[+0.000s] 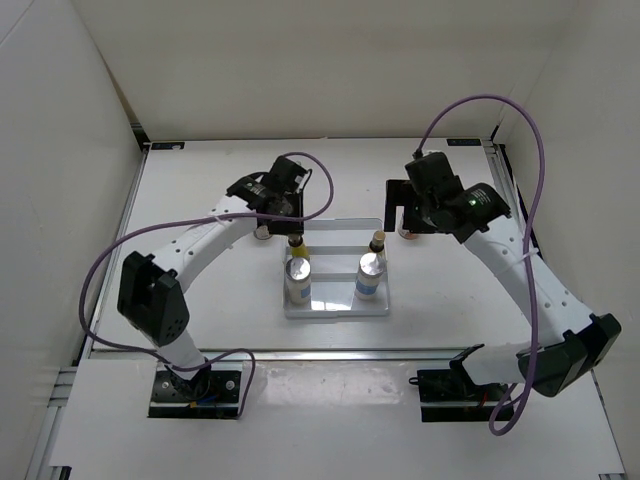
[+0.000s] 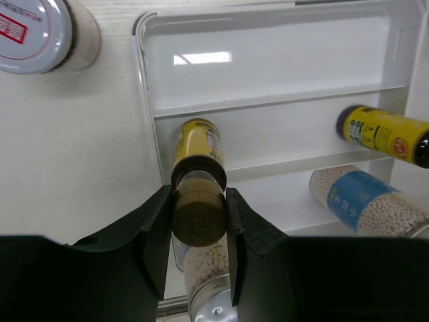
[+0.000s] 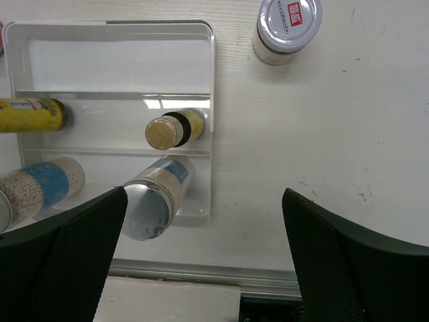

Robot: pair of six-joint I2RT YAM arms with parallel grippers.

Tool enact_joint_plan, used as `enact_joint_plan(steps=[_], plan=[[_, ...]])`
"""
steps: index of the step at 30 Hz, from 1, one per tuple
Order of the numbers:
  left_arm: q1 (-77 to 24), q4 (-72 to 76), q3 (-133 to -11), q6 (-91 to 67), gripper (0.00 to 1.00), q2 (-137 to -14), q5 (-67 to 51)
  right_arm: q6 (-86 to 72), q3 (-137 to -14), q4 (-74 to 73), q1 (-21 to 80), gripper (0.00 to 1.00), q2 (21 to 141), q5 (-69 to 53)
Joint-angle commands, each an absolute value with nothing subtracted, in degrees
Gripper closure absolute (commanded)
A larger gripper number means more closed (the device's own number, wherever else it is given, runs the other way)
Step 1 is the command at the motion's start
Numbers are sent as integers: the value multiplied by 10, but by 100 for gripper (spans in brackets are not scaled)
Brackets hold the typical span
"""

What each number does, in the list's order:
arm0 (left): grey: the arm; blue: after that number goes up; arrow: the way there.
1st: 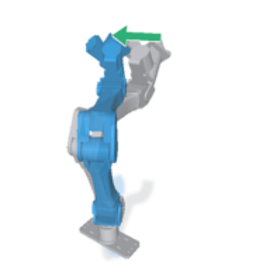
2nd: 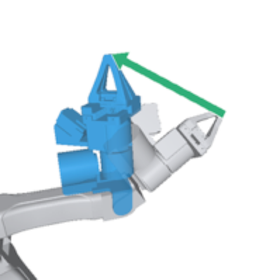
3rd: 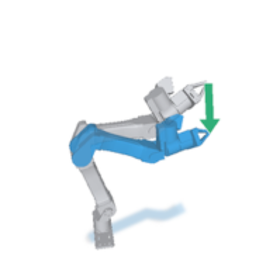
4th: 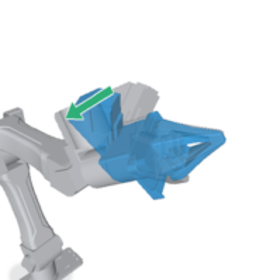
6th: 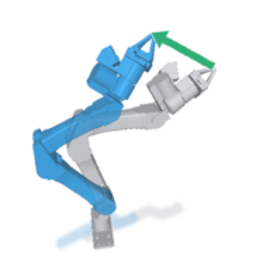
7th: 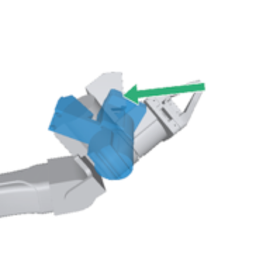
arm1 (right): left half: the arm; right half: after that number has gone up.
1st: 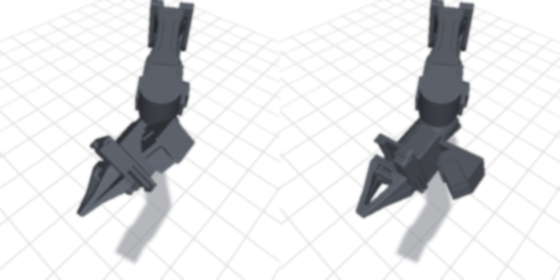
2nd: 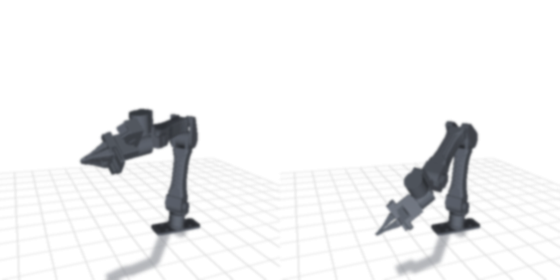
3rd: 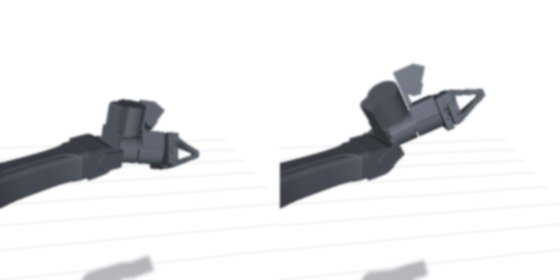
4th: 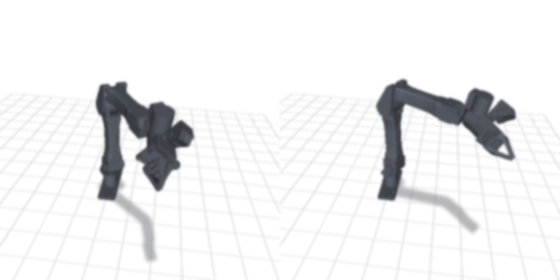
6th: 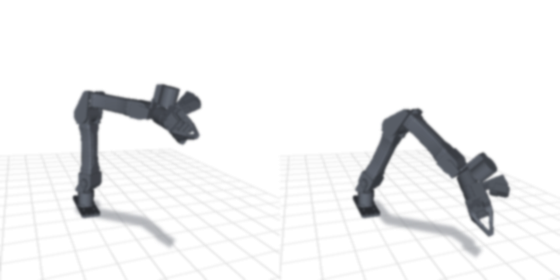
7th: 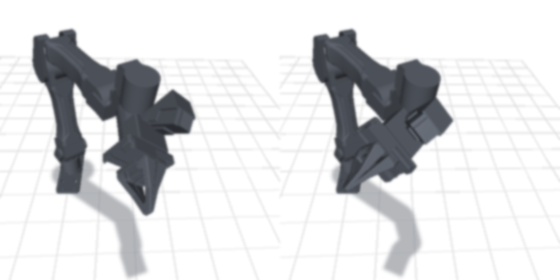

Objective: Organize the condiment bottles

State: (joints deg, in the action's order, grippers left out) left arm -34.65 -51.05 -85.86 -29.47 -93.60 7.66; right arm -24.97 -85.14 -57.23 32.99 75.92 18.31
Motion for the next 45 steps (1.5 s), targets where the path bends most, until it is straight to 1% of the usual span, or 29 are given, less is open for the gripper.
enact_joint_plan(steps=[1, 3, 6, 9, 10, 13, 14, 16, 17, 20, 21, 23, 24, 28, 31, 32, 36, 39, 42, 44, 45], plan=[[-364, -499, -868, -292, 89, -931, 83, -245, -846, -582, 321, 1, 739, 195], [-364, -499, -868, -292, 88, -940, 83, -245, -841, -582, 321, 1, 734, 195], [-369, -499, -868, -292, 77, -953, 89, -245, -841, -587, 321, 1, 734, 200], [-369, -499, -868, -292, 55, -959, 83, -245, -831, -587, 321, 1, 734, 200], [-369, -499, -874, -292, 43, -959, 78, -245, -831, -587, 316, 1, 734, 200], [-369, -499, -879, -292, 31, -959, 78, -245, -831, -587, 286, 1, 739, 183], [-369, -499, -884, -292, 20, -959, 78, -245, -831, -587, 274, 1, 746, 162], [-369, -499, -889, -287, 8, -953, 83, -238, -831, -581, 232, 1, 760, 139], [-369, -499, -897, -278, 0, -953, 83, -230, -839, -574, 217, 1, 760, 127], [-369, -504, -917, -254, 0, -922, 120, -211, -856, -558, 171, 1, 788, 110], [-369, -511, -918, -246, 0, -912, 156, -211, -856, -553, 159, 1, 798, 110], [-363, -511, -918, -222, 0, -887, 194, -200, -884, -547, 126, 1, 841, 93], [-343, -511, -911, -213, 0, -863, 221, -200, -895, -547, 113, 1, 877, 78], [-273, -511, -861, -164, 0, -815, 256, -195, -946, -554, 107, 1, 961, 77], [-247, -465, -782, -143, 0, -768, 325, -195, -974, -542, 107, 1, 1016, 60], [-247, -452, -736, -148, 0, -752, 336, -195, -982, -537, 107, 1, 1031, 60], [-235, -362, -629, -154, 0, -685, 322, -195, -1010, -537, 107, 1, 1112, 31], [-219, -345, -619, -154, 0, -678, 322, -190, -1018, -532, 107, 1, 1152, 38], [-213, -345, -634, -154, 0, -703, 322, -190, -1001, -520, 107, 1, 1164, 44], [-207, -345, -639, -154, 0, -714, 316, -195, -986, -508, 107, 12, 1164, 50], [-207, -345, -639, -154, 0, -720, 310, -195, -977, -496, 112, 19, 1155, 62]])
